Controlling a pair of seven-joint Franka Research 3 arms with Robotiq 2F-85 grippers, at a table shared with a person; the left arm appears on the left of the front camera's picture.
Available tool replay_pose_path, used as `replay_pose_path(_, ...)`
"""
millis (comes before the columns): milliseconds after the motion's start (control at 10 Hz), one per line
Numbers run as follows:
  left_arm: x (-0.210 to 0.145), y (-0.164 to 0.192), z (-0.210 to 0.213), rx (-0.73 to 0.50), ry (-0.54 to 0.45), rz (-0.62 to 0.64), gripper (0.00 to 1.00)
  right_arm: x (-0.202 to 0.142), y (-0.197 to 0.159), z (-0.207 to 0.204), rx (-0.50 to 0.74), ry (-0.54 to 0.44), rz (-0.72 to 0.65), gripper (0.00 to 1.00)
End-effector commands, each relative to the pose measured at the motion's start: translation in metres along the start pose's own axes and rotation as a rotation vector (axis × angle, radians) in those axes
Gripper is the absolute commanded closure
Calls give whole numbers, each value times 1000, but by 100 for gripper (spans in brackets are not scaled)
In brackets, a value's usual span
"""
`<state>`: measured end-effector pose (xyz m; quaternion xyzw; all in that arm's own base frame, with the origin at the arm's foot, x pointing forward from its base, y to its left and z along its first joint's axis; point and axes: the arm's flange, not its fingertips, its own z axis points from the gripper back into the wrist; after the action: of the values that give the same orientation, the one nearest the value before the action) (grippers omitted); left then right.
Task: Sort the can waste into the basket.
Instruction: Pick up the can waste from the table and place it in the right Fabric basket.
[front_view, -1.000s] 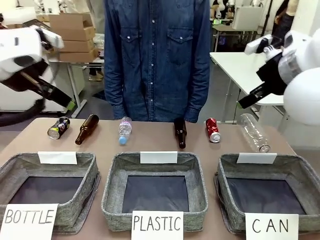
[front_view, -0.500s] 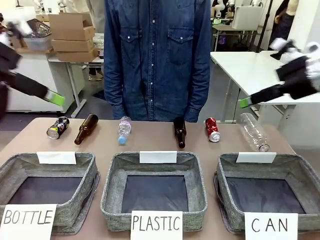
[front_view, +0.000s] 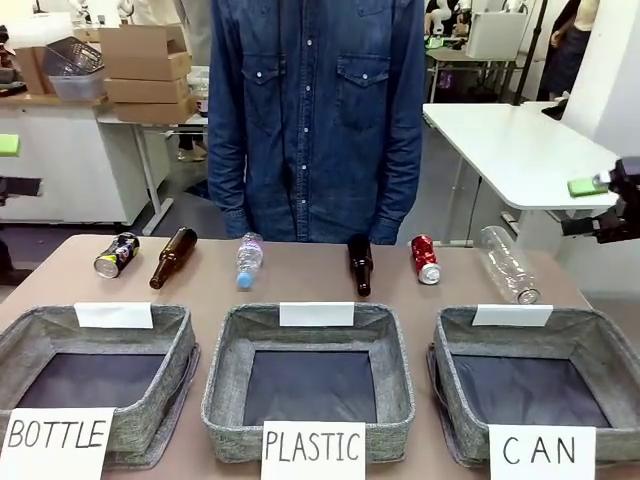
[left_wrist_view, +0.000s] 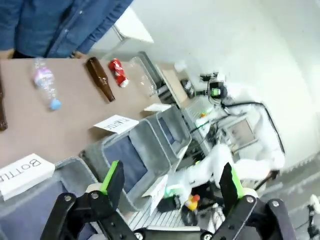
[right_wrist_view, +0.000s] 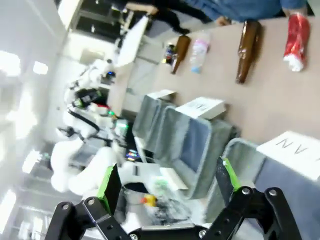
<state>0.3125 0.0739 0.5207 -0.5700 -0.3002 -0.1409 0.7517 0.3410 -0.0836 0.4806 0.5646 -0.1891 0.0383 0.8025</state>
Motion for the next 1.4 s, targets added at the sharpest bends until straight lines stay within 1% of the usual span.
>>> replay_pose_path(0, -19, 10, -8, 44, -27, 60, 0, 16, 12, -12, -5, -49, -179, 0)
replay_pose_path(100, -20, 16, -7, 51, -29, 87, 0, 19, 12, -17, -19, -44, -182, 0)
replay_pose_path(200, -21, 21, -8, 70, -33, 104, 0, 19, 11, -26, -99, -87, -144, 0)
replay_pose_path(300, -20, 26, -14, 264, 4, 190, 0, 15, -4, -13, 16, -32, -174, 0)
replay_pose_path(400, -5, 30, 6, 54, -40, 126, 0, 15, -4, -13, 16, -32, -174, 0)
replay_pose_path(900, -5, 30, 6, 54, -40, 126, 0, 15, -4, -13, 16, -32, -174, 0)
replay_pose_path(1000, -8, 27, 8, 69, -30, 151, 0, 15, -4, -13, 16, -32, -174, 0)
replay_pose_path(1100, 5, 37, 19, 227, 11, 148, 0, 15, -4, -13, 16, -32, -174, 0)
replay_pose_path(1200, 24, 57, 24, 333, 54, 190, 0, 15, -4, -13, 16, -32, -174, 0)
replay_pose_path(1300, 44, 84, 23, 497, 73, 223, 0, 15, -4, -13, 16, -32, -174, 0)
